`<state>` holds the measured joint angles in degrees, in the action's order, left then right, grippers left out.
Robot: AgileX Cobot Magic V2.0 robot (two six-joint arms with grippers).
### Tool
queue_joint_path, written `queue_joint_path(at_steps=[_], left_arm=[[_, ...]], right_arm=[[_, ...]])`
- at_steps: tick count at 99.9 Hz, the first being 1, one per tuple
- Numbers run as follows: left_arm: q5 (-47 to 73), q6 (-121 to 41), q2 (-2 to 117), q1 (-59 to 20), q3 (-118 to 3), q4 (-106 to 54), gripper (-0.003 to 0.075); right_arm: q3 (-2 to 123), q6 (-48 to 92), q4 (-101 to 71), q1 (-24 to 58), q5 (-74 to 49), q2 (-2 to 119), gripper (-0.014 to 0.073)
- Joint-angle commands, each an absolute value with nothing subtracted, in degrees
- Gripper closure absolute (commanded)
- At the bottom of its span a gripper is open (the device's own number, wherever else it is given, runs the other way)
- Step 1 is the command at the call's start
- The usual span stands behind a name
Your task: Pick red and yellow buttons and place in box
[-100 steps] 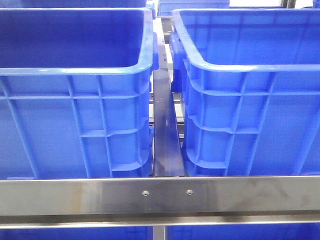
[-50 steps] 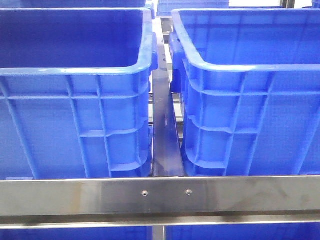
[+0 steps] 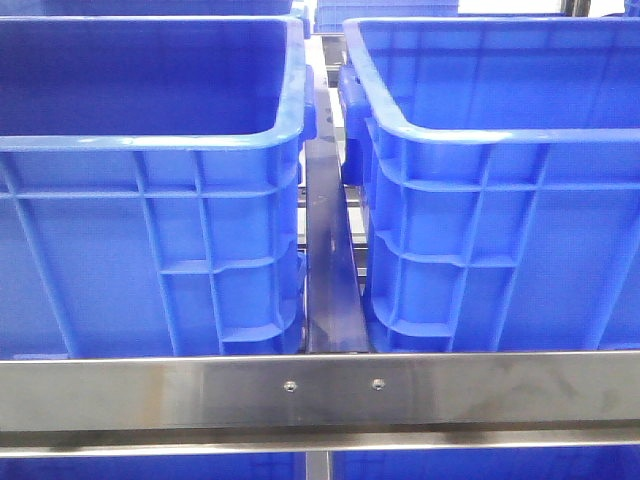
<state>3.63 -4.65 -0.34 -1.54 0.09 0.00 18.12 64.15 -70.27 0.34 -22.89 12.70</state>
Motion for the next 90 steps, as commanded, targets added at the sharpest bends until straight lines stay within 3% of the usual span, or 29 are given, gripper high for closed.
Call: queue_joint_path(at_steps=[1, 64, 78, 90], left_arm=[[-1.3, -4.6, -2.1, -1.4, 3.0, 0.0, 0.0740], [-1.3, -4.6, -2.1, -1.4, 3.0, 0.0, 0.0740], [-1.3, -4.6, -2.1, -1.4, 3.0, 0.0, 0.0740], [-1.3, -4.6, -2.1, -1.4, 3.0, 0.0, 0.0740]], right_arm=[[19.6, 64.3, -72.0, 0.3, -21.6, 13.3, 0.0651], [19.6, 64.3, -72.0, 0.3, -21.7, 13.3, 0.0651], [19.6, 64.2, -70.1, 0.2, -16.0, 13.3, 0.0651], [19.6, 51.9, -55.8, -0.5, -13.3, 12.9, 0.0651]])
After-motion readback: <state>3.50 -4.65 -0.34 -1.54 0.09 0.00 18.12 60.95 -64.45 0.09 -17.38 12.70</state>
